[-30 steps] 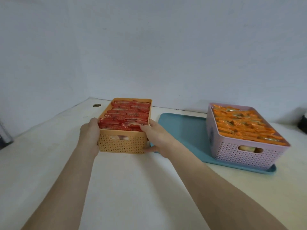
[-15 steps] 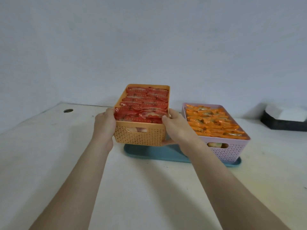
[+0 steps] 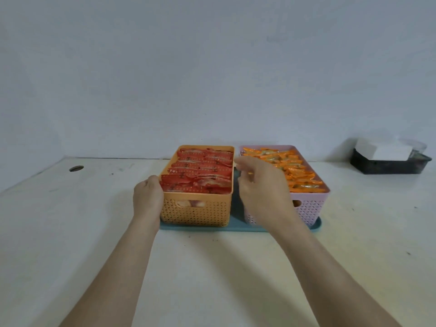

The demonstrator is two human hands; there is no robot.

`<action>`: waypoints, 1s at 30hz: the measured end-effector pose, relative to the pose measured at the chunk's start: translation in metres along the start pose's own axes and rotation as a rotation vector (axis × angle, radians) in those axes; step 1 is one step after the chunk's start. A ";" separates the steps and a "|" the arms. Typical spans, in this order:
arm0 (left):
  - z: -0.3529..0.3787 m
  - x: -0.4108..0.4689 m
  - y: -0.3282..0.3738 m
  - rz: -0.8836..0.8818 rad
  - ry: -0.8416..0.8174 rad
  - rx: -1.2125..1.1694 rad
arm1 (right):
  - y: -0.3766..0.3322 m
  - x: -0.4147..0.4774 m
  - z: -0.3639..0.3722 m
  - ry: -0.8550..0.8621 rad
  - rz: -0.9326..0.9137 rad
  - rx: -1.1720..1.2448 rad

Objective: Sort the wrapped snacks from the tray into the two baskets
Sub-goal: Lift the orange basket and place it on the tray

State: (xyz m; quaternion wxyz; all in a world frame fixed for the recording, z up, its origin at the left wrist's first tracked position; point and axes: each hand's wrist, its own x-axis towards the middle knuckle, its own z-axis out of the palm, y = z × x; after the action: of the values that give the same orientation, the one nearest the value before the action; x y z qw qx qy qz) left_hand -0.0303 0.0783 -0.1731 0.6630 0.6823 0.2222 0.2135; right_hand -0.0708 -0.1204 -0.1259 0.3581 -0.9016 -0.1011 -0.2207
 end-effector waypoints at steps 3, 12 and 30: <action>-0.006 -0.006 -0.001 -0.059 -0.102 -0.069 | 0.039 -0.001 -0.028 0.295 0.066 -0.047; 0.002 -0.015 -0.004 0.002 -0.047 -0.273 | 0.118 0.002 -0.041 0.156 0.658 0.325; 0.023 -0.007 -0.016 0.136 0.183 -0.270 | 0.136 0.006 -0.034 0.217 0.481 0.204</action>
State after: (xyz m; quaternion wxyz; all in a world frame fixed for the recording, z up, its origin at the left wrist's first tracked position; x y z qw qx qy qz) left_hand -0.0224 0.0560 -0.1901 0.7097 0.5780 0.2043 0.3472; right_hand -0.0302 -0.2426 -0.1830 0.4977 -0.8301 0.1330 -0.2132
